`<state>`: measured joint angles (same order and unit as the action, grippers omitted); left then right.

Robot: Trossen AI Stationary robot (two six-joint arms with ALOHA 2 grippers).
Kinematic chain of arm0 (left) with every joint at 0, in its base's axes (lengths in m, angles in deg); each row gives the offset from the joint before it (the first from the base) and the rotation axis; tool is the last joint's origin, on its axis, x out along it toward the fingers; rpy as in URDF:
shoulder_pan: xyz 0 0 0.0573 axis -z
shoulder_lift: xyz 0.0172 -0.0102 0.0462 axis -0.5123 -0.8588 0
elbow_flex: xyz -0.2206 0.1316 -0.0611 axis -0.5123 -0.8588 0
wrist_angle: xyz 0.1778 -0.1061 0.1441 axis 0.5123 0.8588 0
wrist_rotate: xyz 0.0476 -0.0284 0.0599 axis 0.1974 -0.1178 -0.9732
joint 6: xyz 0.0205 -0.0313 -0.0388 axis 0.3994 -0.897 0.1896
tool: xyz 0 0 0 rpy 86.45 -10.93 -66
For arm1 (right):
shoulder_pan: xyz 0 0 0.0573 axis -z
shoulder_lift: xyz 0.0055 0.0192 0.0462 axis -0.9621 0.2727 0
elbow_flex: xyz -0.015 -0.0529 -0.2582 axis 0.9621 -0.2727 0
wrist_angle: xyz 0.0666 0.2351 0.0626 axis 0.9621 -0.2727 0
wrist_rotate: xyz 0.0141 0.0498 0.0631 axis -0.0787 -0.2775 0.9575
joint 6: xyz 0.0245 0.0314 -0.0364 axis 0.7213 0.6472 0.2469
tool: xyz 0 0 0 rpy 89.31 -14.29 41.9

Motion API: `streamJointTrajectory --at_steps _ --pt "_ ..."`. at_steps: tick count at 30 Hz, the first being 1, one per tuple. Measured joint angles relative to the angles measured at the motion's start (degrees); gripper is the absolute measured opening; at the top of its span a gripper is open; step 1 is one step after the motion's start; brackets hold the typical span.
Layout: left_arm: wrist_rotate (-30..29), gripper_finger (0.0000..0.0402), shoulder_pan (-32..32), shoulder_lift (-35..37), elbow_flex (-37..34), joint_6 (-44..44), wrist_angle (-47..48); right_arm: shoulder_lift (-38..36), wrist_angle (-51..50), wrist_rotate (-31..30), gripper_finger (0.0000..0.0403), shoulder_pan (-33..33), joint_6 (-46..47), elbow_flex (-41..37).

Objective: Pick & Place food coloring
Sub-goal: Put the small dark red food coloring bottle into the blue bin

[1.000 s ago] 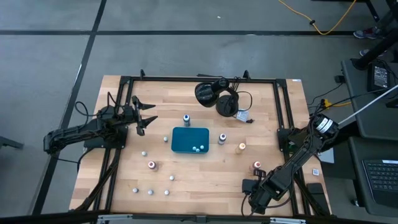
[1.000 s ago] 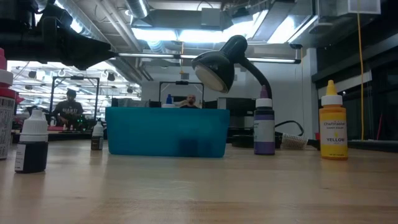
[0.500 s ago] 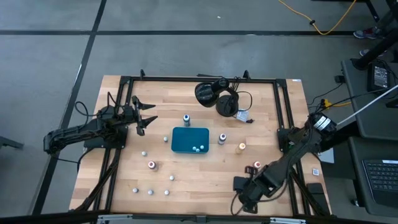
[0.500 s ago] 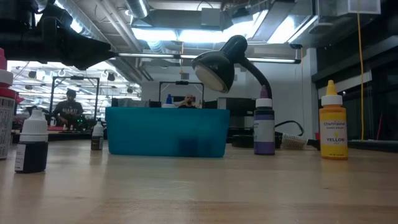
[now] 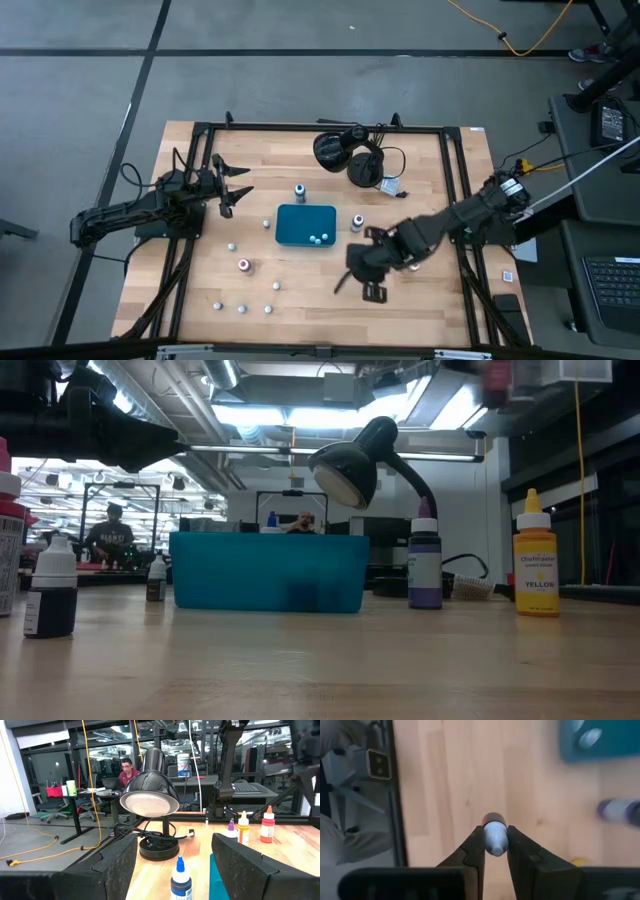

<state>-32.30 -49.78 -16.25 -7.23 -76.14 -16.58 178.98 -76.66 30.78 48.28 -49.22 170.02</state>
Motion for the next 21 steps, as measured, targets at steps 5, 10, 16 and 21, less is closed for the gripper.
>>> streamJointTrajectory --at_steps 5,10,16,21 --pt "0.0 0.0251 0.0 0.0 0.0 0.0 0.0 3.5 -1.4 0.0 0.0072 5.0 -6.8 5.0" --pt "0.0 0.0251 0.0 0.0 0.0 0.0 0.0 9.1 -4.4 0.5 0.0068 9.3 -13.8 11.6" --pt "0.0 0.0251 0.0 0.0 0.0 0.0 0.0 17.5 -7.0 0.6 0.0071 13.3 -21.8 22.2" --pt "0.0 0.0251 0.0 0.0 0.0 0.0 0.0 25.3 -12.6 0.5 0.0072 16.1 -26.9 31.6"
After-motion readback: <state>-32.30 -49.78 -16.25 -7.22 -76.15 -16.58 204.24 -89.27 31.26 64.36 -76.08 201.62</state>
